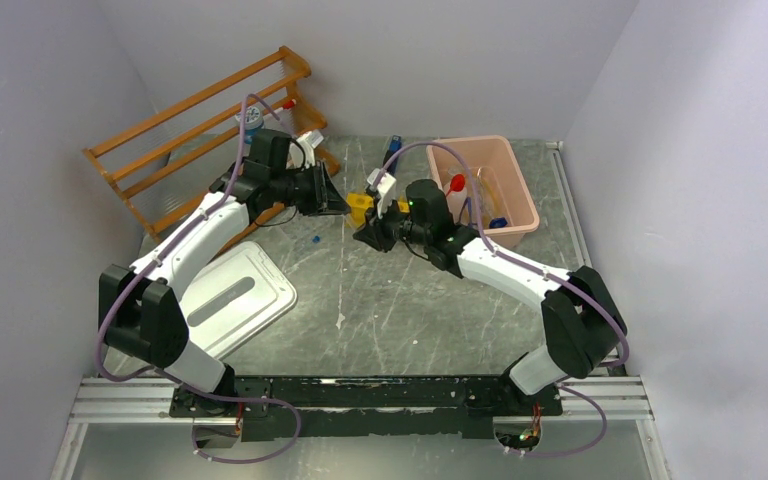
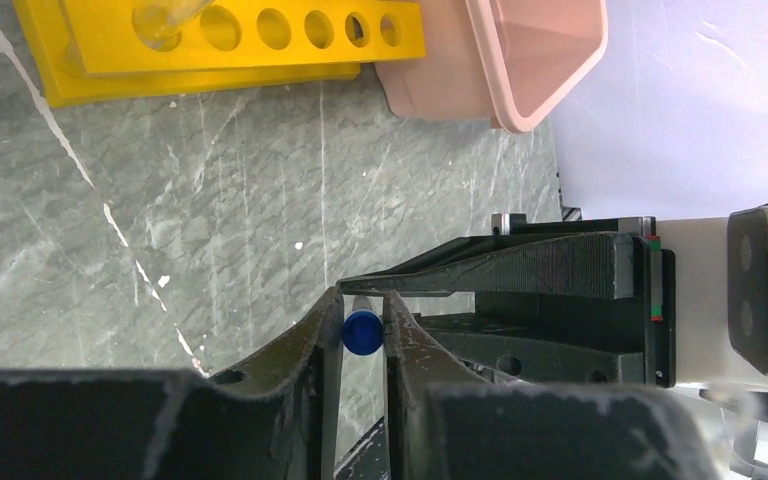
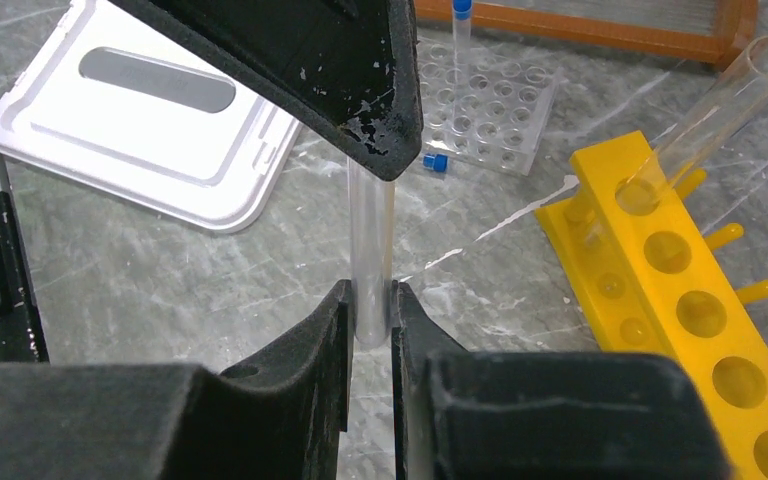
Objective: Organize the chemistry lab equipment
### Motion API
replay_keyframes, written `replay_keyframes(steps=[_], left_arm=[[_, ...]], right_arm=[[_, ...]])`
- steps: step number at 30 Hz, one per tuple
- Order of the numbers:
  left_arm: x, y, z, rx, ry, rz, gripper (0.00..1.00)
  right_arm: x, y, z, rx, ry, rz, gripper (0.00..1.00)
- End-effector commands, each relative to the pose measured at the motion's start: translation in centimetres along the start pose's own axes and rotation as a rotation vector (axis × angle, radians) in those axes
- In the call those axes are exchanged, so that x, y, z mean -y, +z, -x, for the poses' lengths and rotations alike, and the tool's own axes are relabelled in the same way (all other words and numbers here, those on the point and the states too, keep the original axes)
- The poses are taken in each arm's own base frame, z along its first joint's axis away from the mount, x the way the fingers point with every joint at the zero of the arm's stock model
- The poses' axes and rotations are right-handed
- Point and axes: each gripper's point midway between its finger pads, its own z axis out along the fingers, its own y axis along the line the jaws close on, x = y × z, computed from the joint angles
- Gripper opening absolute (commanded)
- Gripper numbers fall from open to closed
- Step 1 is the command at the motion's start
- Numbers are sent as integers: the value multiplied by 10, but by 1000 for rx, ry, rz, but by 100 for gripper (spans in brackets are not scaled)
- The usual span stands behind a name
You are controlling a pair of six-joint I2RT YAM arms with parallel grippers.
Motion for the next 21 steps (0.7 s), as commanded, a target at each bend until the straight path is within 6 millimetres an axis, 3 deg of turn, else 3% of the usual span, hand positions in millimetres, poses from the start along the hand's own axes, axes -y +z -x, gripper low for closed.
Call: replay_keyframes(steps=[1,4,5,9,11,16,21], left_arm=[[4,-5,9,13,29,-1,21],[2,-7,9,13,46,18,20],[1,-8,10,18,55,22,19],[-4,-17,22,98,117,78,17],[-13,-27,33,172,166,152,17],[-64,-61,55,330,271,478,18],[-119,-89,57,435,341,758,19]], right_arm=[[3,0,20,39,-32,-17,13],[6,1,19,34,-15,-32,15],[7,3,20,31,0,-43,20],[10,4,27,41,67,-64,57],[10,1,33,68,86,-77,68],[18,-11,41,109,130,-149,72],[14,-21,38,129,192,-163,71]])
